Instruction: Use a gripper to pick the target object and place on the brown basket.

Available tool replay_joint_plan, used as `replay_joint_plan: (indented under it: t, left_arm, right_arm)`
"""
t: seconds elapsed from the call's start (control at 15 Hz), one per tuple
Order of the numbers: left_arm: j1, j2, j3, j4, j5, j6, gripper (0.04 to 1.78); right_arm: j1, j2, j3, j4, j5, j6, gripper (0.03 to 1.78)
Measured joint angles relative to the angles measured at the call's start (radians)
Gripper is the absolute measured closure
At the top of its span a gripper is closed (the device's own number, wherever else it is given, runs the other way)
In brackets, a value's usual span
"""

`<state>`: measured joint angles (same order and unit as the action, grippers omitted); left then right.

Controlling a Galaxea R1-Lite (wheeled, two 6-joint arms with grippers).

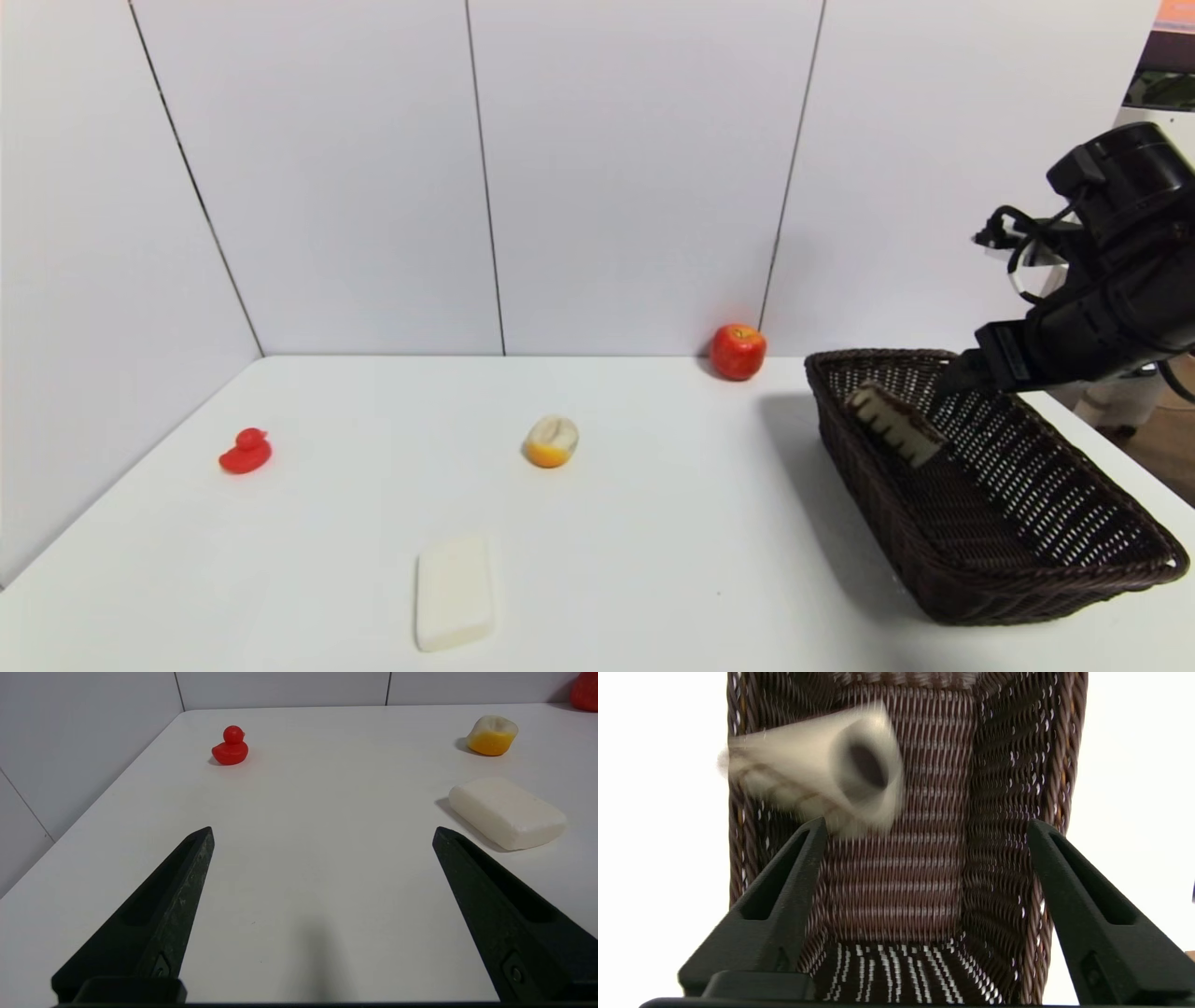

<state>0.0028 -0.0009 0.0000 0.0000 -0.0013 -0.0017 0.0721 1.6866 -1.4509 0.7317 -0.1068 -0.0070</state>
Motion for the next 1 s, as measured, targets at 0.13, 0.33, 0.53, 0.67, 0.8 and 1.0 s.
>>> replay_joint_plan:
  t: [0.13,0.33,0.53,0.67,0.8,1.0]
  left_arm:
    - [0.0,0.0,0.0,0.0,0.0,0.0,0.13]
    - [0.0,0.0,0.0,0.0,0.0,0.0,0.13]
    - [0.0,0.0,0.0,0.0,0.0,0.0,0.13]
    - [0.0,0.0,0.0,0.0,0.0,0.001,0.13]
    - [0.0,0.0,0.0,0.0,0.0,0.0,0.13]
    - [0.0,0.0,0.0,0.0,0.0,0.0,0.13]
  right_arm:
    - [-0.002,-0.037,0.028,0.0,-0.001,0.0,0.26]
    - [-0.002,-0.135,0.097,-0.006,0.0,-0.007,0.21]
    - [-0.001,-0.3,0.298,-0.085,0.0,-0.011,0.18]
    - [-0.001,-0.448,0.499,-0.202,0.0,-0.013,0.16]
    - [-0.003,-0.621,0.703,-0.343,0.0,-0.013,0.14]
    - [-0.003,-0.883,0.96,-0.542,-0.001,-0.013,0.13]
